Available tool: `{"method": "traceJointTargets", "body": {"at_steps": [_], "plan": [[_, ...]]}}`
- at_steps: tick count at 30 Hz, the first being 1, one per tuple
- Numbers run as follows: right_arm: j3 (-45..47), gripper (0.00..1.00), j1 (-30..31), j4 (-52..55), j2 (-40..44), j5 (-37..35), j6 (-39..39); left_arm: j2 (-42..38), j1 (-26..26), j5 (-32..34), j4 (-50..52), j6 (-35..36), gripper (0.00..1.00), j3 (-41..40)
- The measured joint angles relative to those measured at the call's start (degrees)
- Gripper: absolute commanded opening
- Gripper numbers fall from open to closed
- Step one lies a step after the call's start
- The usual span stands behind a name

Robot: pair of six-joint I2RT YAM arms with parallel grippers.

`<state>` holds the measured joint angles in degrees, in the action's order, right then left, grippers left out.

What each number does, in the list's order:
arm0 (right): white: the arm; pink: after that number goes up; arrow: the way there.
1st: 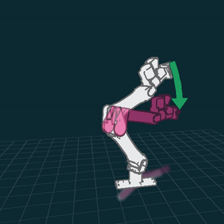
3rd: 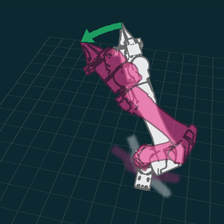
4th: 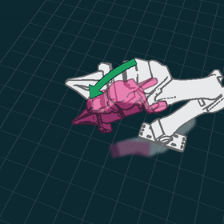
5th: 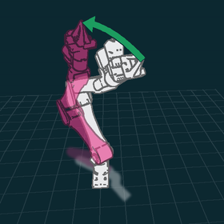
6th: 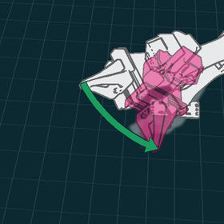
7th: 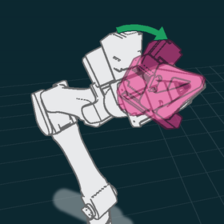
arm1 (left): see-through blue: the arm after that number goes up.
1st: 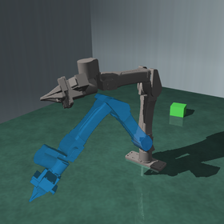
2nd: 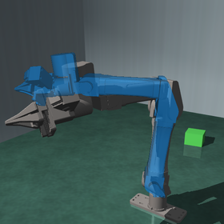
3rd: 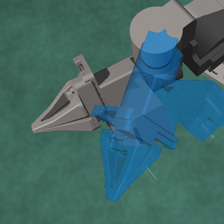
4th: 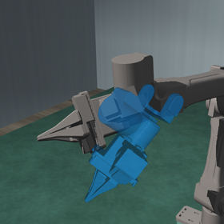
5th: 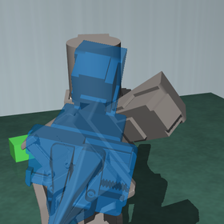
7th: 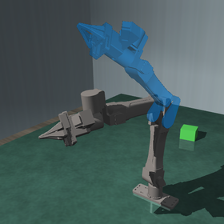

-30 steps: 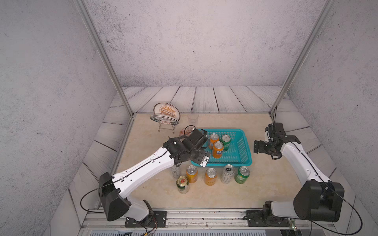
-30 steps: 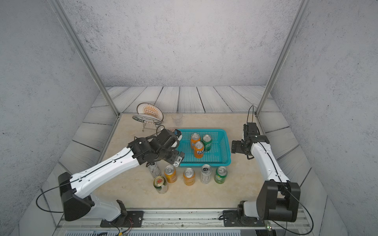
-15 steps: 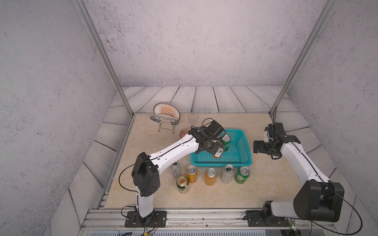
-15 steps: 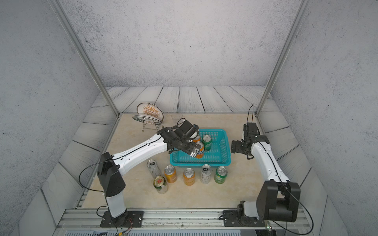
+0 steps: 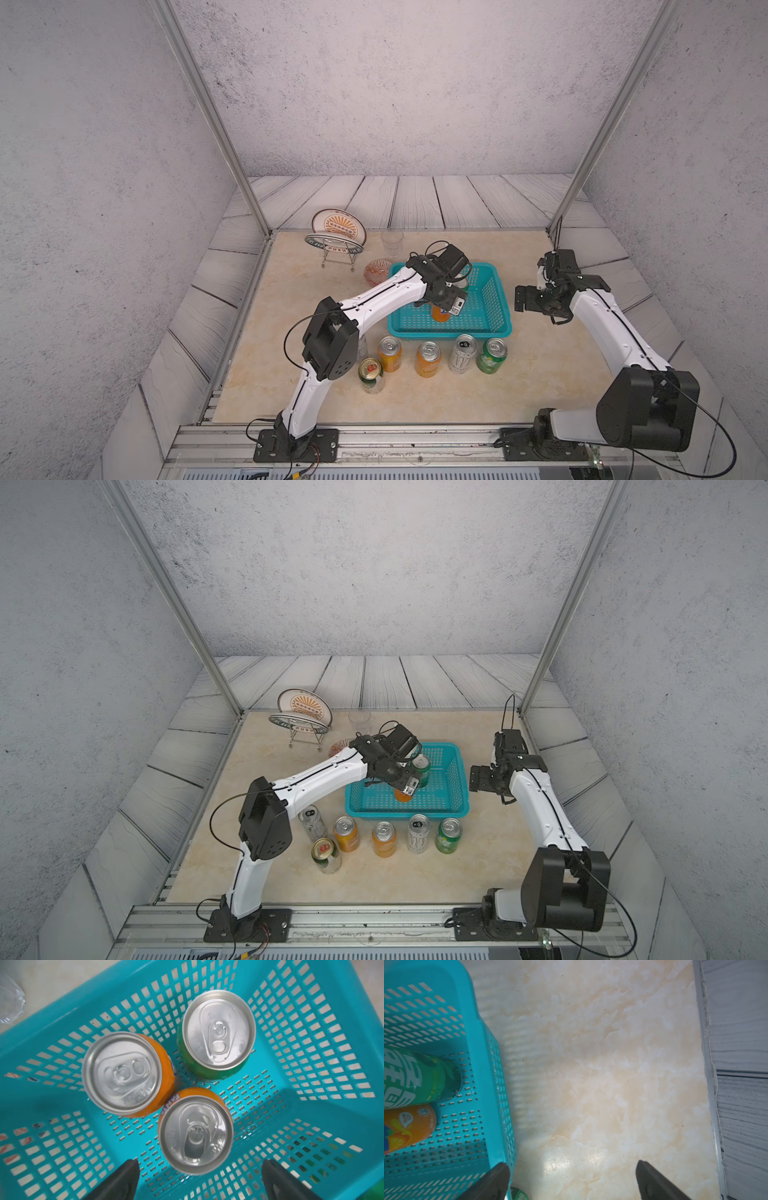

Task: Take out the drinks from the basket
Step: Pick up the drink from the basket.

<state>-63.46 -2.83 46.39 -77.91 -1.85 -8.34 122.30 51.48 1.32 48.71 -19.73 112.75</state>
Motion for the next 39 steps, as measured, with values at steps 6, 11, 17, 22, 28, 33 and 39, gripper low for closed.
{"method": "traceJointTargets", "body": {"at_steps": [6,11,17,22,28,33,39], "plan": [[0.00,0.99,-0.04,0.00,0.00,0.02,0.00,4.33,0.00,0.42,0.48,-0.83,0.95,2.95],[0.00,0.99,-0.04,0.00,0.00,0.04,0.00,7.34,0.00,1.25,1.29,-1.38,0.92,4.79],[0.00,0.99,-0.04,-0.02,0.00,0.04,0.00,9.44,-0.04,1.95,2.08,-1.55,0.86,6.43],[0.00,0.99,-0.09,0.00,0.00,0.07,0.00,9.99,-0.22,1.90,2.23,-1.73,0.79,7.69],[0.00,0.99,-0.26,0.00,0.00,0.13,0.02,10.16,-0.37,1.77,2.36,-1.66,0.70,8.02],[0.00,0.99,-0.37,-0.02,0.00,0.24,0.02,10.14,-0.37,1.62,2.56,-1.29,0.65,8.07],[0.02,0.99,-0.37,-0.02,0.00,0.24,0.02,9.90,-0.50,0.68,3.89,-1.05,0.62,8.17]]}}
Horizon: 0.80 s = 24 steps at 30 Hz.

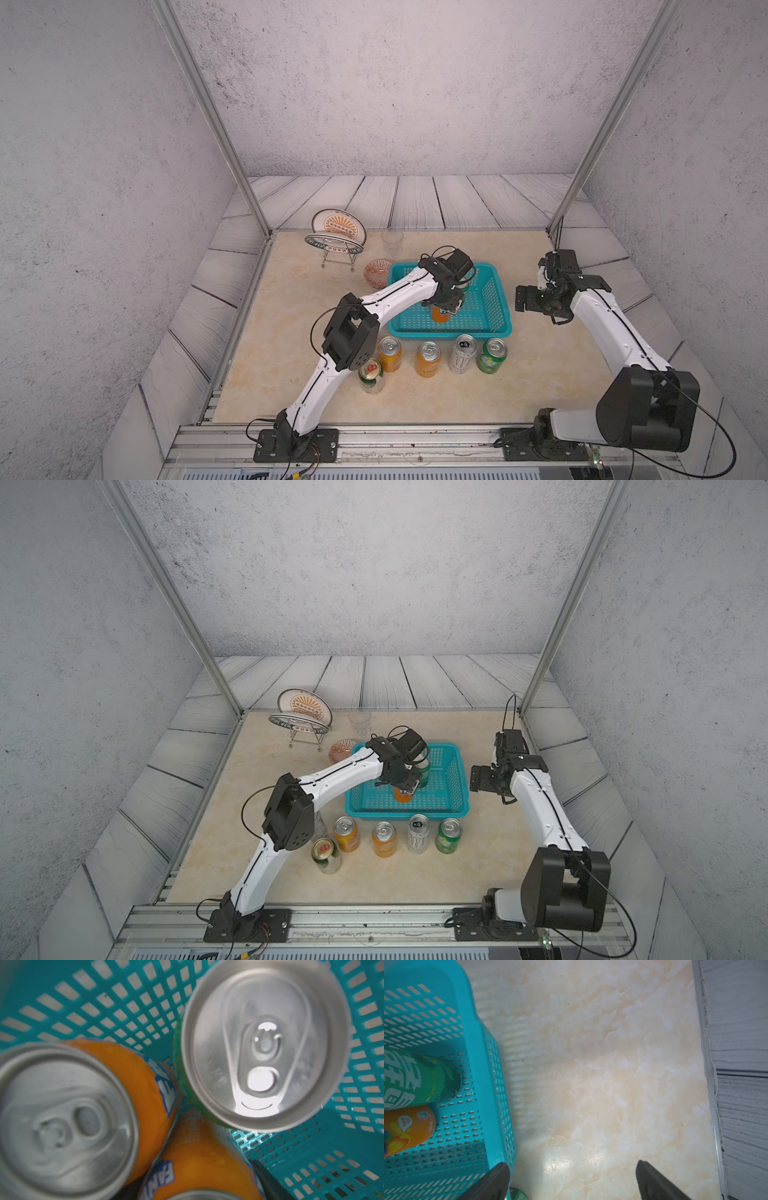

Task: Take out the drinks from the basket
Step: Pick up the drink from the basket.

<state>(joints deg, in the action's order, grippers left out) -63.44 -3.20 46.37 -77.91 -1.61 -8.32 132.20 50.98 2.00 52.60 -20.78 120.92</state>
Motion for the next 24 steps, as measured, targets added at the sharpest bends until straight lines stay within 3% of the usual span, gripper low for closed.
{"method": "traceJointTargets", "body": {"at_steps": [8,24], "plan": [[0.00,0.99,0.00,0.02,0.00,0.00,0.00,-2.80,-0.02,-1.40,3.52,0.02,0.60,-0.74],[0.00,0.99,-0.04,0.02,0.00,0.02,0.00,-20.57,0.26,-1.25,4.28,0.46,0.60,-8.94]]}}
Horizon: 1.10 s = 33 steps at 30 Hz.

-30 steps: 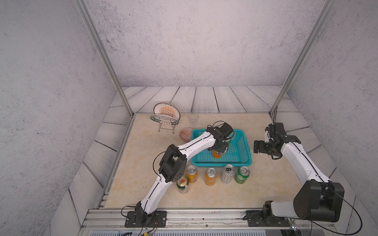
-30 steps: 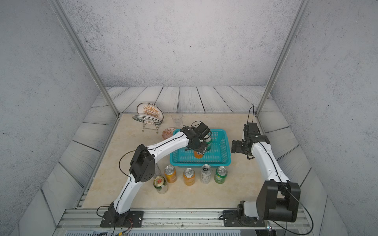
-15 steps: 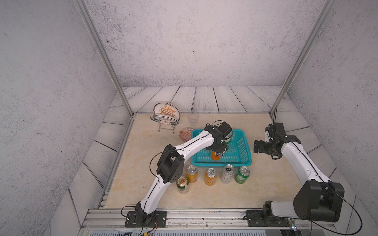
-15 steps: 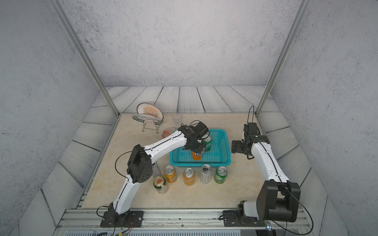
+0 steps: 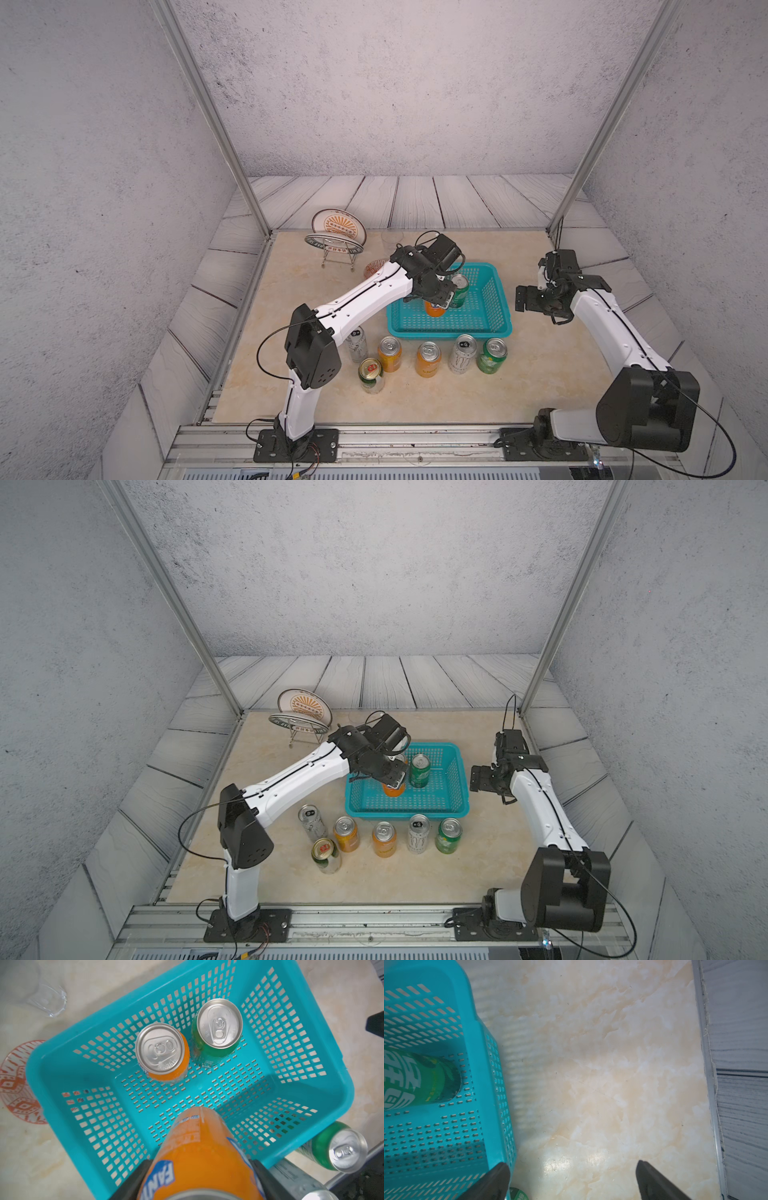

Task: Take out the drinks from the basket
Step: Pick up the drink from the basket, then place the drink at the center of the board.

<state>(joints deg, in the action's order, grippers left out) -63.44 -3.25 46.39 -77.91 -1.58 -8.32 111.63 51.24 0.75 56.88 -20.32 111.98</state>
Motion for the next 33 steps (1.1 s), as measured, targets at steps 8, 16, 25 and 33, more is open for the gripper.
{"method": "traceJointTargets", "body": {"at_steps": [8,16,25,33], "plan": [[0.00,0.99,0.00,0.00,0.00,0.00,0.00,-7.80,0.04,-0.13,0.72,0.00,0.60,-4.66],[-0.02,0.99,0.00,0.00,0.00,0.00,0.00,-17.38,0.04,-0.20,1.88,-0.04,0.60,-12.24],[-0.02,0.99,0.00,0.00,0.00,0.00,0.02,-29.49,0.59,-0.63,3.13,-1.40,0.60,-22.62],[-0.02,0.99,0.00,0.00,0.00,0.00,0.00,-33.94,3.93,-1.46,3.28,-3.48,0.60,-28.48]]}}
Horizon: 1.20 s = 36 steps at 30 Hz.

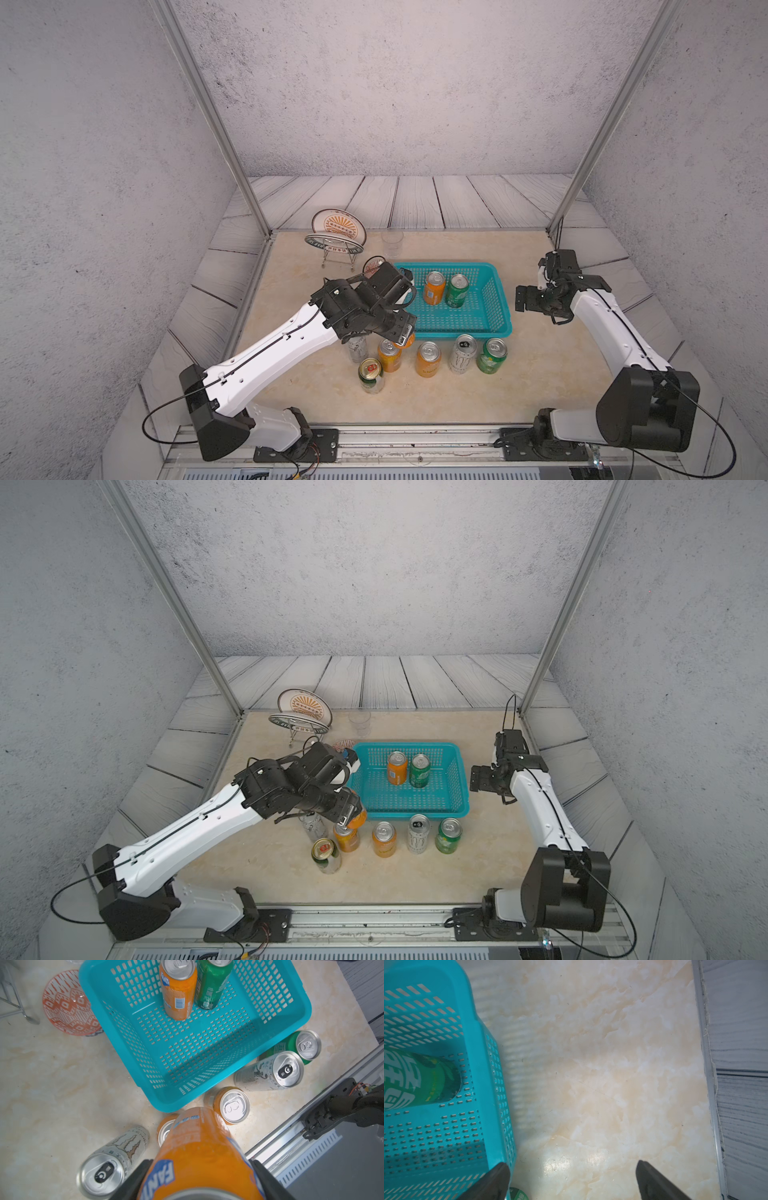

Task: Take out the drinks from the basket
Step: Place the drink at the center of the board.

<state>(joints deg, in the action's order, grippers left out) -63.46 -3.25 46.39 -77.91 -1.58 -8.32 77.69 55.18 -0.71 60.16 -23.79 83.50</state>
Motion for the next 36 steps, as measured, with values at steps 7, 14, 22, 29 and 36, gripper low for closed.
{"method": "traceJointTargets", "body": {"at_steps": [7,14,22,29,36], "plan": [[0.02,0.99,0.00,0.00,0.00,0.00,0.02,-0.20,4.57,0.02,-0.39,-1.90,0.60,-4.28],[0.00,0.99,0.00,0.00,0.00,0.00,0.02,-0.35,7.34,-0.44,-3.02,-3.10,0.60,-8.92],[0.00,0.99,0.00,0.00,0.00,0.00,0.02,-0.37,8.57,-0.20,-5.18,-4.81,0.60,-13.11],[0.00,0.99,0.00,0.00,0.00,-0.02,0.02,1.16,10.47,0.55,-8.04,-6.75,0.60,-15.32],[0.02,0.99,0.00,0.00,0.00,-0.02,0.02,2.97,11.87,2.56,-10.88,-9.05,0.60,-18.97]]}}
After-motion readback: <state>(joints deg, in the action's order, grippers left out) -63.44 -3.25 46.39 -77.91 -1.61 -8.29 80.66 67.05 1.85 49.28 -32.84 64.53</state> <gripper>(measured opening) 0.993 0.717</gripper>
